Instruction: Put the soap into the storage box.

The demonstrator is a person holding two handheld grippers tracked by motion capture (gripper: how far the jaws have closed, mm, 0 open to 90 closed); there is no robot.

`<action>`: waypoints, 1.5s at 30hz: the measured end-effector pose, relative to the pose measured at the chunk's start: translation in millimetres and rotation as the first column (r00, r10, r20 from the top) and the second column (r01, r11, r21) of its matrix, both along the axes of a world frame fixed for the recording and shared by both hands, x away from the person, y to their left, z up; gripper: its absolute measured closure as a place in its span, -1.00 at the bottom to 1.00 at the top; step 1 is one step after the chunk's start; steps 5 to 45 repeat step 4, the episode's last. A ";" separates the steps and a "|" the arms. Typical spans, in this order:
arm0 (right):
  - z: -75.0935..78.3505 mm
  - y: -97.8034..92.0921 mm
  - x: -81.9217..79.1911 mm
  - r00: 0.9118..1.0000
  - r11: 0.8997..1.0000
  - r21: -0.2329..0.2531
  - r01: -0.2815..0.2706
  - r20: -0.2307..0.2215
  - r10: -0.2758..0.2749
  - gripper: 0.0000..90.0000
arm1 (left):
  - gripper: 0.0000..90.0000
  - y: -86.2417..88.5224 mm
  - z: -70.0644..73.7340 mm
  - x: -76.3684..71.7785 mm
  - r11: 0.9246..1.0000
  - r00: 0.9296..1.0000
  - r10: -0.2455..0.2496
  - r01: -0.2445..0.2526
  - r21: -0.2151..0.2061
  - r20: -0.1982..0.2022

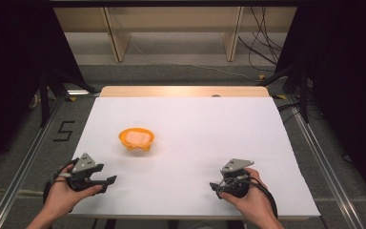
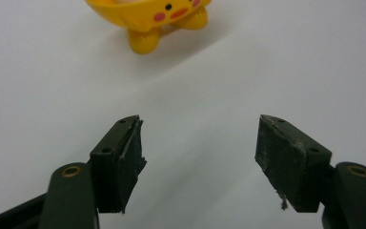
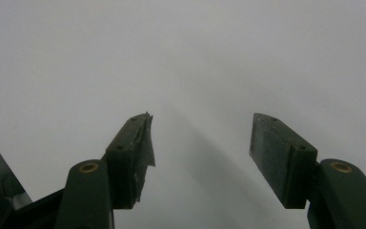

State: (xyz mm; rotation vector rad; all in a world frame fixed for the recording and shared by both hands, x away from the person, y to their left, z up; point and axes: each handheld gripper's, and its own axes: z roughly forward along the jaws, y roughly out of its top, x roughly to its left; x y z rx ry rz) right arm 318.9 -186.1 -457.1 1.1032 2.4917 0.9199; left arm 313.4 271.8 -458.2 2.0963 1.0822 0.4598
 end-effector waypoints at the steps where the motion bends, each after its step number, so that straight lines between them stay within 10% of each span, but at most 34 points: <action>1: 0.0 -0.1 0.0 1.000 1.000 -0.001 0.000 -0.002 0.000 -0.10 | -0.28 0.4 -0.4 -3.3 1.000 1.000 0.006 -0.006 -0.009 0.001; 45: 1.5 -0.7 -0.2 0.999 1.000 -0.006 0.003 -0.033 -0.003 -0.10 | -0.27 2.7 -1.7 -8.6 1.000 1.000 0.011 -0.011 0.005 0.005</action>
